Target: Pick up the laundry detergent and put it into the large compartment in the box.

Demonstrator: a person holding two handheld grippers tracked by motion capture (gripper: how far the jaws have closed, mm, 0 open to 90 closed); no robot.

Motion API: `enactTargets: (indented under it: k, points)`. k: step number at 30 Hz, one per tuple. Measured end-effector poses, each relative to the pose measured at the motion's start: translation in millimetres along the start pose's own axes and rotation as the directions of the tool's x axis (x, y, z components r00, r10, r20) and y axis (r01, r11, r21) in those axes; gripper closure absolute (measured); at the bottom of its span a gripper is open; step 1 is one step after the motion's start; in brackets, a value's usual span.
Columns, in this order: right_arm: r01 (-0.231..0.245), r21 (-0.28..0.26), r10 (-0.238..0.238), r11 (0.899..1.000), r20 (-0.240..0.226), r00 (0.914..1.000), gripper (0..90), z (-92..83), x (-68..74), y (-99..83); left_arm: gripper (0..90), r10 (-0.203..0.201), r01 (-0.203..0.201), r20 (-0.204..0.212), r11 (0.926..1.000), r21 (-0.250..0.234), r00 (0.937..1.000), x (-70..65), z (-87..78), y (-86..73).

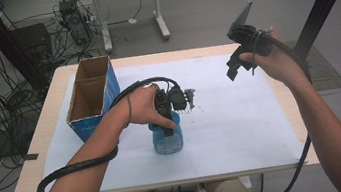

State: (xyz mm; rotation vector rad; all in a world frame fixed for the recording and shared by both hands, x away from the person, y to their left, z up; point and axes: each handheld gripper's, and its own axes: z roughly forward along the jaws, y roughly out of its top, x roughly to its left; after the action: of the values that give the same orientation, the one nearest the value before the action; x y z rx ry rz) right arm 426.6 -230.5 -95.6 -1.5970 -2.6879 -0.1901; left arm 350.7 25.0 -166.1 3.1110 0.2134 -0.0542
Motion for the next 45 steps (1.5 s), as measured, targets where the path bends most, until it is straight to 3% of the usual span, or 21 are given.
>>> enactTargets:
  k: [45]
  points:
    - [0.003, -0.001, -0.003, 1.0, 0.007, 1.0, 8.9, -0.1, 2.8, 1.6, 37.8, 0.005, -0.005, 0.004, 1.0, 0.004, 1.0, 1.0, -0.1, 0.7]
